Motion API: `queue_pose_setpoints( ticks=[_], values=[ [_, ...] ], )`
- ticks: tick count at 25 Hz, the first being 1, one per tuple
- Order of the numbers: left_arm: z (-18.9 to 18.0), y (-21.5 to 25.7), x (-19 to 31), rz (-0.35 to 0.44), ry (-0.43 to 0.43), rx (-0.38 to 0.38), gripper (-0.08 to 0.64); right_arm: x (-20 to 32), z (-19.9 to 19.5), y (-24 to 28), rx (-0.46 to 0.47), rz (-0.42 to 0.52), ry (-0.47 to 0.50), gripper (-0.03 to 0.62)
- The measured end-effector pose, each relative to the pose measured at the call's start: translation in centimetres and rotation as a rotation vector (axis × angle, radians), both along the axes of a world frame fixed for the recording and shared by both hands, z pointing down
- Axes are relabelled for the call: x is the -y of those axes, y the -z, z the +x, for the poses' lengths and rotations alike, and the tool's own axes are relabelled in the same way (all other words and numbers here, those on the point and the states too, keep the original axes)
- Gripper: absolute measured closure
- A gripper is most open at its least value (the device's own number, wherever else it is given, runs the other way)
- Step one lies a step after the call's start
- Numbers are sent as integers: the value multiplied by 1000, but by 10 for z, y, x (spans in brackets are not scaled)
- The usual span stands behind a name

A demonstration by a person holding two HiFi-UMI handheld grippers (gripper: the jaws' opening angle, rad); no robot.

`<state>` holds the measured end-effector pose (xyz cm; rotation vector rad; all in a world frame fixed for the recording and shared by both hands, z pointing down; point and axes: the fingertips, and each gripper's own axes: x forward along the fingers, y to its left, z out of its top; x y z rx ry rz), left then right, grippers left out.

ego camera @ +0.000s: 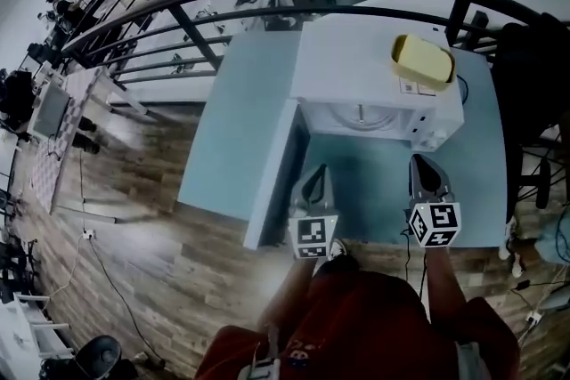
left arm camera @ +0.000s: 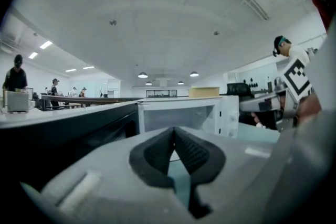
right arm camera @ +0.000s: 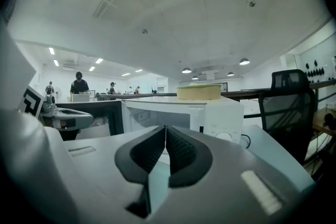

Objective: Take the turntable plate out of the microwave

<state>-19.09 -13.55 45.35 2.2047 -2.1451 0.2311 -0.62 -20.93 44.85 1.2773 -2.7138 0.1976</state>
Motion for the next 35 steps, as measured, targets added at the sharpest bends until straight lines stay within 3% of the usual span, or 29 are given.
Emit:
queue_pose_setpoints(
  ticks=[9, 17, 35],
  values=[
    [-14, -3, 41, 13, -112, -4, 561, 22, -13, -13, 5, -20, -102, 588],
    [-28, -7, 48, 14, -141, -9, 561, 19, -26, -19, -29, -30, -125, 588],
    [-30, -24, 73, -7, -178, -5, 561, 44, -51, -34, -68, -29, -74, 588]
  ],
)
